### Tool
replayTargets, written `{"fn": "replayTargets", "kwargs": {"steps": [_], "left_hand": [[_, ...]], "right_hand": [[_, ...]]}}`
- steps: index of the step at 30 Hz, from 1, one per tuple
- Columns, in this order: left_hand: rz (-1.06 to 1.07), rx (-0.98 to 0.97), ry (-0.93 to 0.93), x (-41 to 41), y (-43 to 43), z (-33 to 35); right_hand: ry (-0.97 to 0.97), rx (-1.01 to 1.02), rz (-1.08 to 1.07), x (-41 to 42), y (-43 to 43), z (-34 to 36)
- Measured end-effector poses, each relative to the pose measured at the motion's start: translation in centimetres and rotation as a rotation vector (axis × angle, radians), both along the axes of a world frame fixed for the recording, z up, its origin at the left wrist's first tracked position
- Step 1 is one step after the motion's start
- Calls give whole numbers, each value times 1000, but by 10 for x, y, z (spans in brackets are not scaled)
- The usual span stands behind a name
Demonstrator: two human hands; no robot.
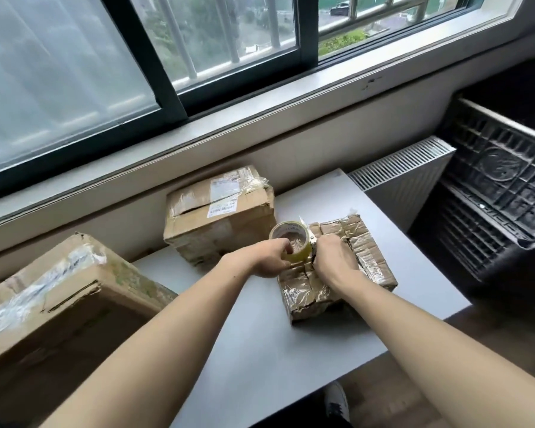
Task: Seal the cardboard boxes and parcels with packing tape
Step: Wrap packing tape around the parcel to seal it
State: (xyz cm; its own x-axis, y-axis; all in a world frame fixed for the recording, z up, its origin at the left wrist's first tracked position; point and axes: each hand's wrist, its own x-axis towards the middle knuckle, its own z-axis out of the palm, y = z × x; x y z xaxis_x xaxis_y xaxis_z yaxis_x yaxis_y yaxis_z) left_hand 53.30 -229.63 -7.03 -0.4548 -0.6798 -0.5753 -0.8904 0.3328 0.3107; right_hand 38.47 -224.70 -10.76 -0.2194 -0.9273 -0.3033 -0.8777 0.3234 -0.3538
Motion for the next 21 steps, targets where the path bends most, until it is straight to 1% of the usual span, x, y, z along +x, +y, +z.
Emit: {"fn": "replayTargets", "kwargs": {"steps": [2, 4, 8, 15, 21], "left_hand": [[-35, 34, -5, -5, 1, 5], [-46, 39, 12, -8, -1, 16], [23, -77, 68, 2, -14, 41], [370, -469, 144, 66, -15, 92], [726, -799, 210, 154, 22, 132]], "right_hand": [[36, -60, -5, 0, -3, 8], [33, -104, 8, -1, -8, 17], [-82, -240, 57, 12, -23, 38], [-383, -383, 242, 85, -46, 77], [-674, -421, 459, 174, -46, 113]]}}
